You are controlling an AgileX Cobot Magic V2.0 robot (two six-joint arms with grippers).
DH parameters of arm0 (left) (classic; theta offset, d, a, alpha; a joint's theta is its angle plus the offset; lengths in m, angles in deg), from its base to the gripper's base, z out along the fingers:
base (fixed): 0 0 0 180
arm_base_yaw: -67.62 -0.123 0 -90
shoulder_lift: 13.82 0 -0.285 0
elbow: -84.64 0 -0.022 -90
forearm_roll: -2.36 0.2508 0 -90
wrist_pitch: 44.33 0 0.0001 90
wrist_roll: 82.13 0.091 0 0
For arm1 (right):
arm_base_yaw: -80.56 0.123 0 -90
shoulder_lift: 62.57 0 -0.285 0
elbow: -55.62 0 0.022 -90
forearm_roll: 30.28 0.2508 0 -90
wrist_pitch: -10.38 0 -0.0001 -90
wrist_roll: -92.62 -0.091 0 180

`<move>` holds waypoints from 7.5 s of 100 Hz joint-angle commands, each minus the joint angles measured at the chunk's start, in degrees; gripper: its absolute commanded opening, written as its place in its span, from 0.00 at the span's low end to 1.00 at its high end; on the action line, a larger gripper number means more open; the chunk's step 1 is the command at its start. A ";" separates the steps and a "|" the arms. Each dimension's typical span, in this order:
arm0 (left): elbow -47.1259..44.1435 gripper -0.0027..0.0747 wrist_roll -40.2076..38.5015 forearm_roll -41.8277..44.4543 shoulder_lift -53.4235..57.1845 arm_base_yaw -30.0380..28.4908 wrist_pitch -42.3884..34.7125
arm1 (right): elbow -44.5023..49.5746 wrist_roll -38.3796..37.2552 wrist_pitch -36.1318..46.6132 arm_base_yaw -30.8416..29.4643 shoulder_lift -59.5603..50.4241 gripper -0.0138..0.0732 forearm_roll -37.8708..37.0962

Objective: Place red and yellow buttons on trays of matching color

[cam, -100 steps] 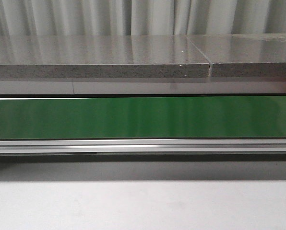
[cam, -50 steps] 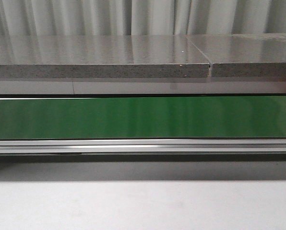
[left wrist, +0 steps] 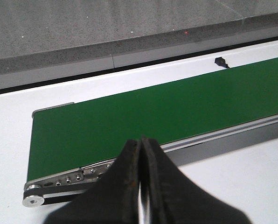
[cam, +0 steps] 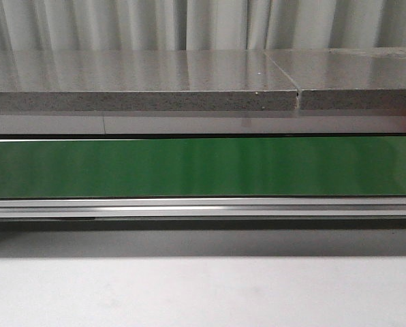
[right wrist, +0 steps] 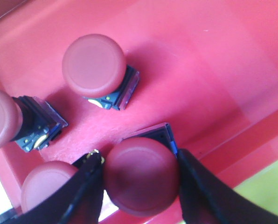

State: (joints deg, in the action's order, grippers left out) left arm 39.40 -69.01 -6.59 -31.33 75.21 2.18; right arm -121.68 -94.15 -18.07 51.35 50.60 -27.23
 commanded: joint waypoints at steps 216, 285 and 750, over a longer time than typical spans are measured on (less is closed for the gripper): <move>1.45 0.01 -0.11 -1.11 -0.71 0.46 -4.05 | 11.60 1.16 -4.71 29.75 -40.83 0.02 -7.96; 1.45 0.01 -0.11 -1.11 -0.71 0.46 -4.05 | 26.07 1.11 3.66 29.75 -60.19 0.02 -7.51; -34.47 0.01 -11.10 5.88 12.31 -2.37 -47.39 | 75.22 3.65 30.21 29.82 -106.60 0.02 -4.73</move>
State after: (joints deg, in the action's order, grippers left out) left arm 7.85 -79.49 -0.56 -21.36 72.47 -40.46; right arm -45.54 -90.84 7.59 81.09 -55.45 -31.43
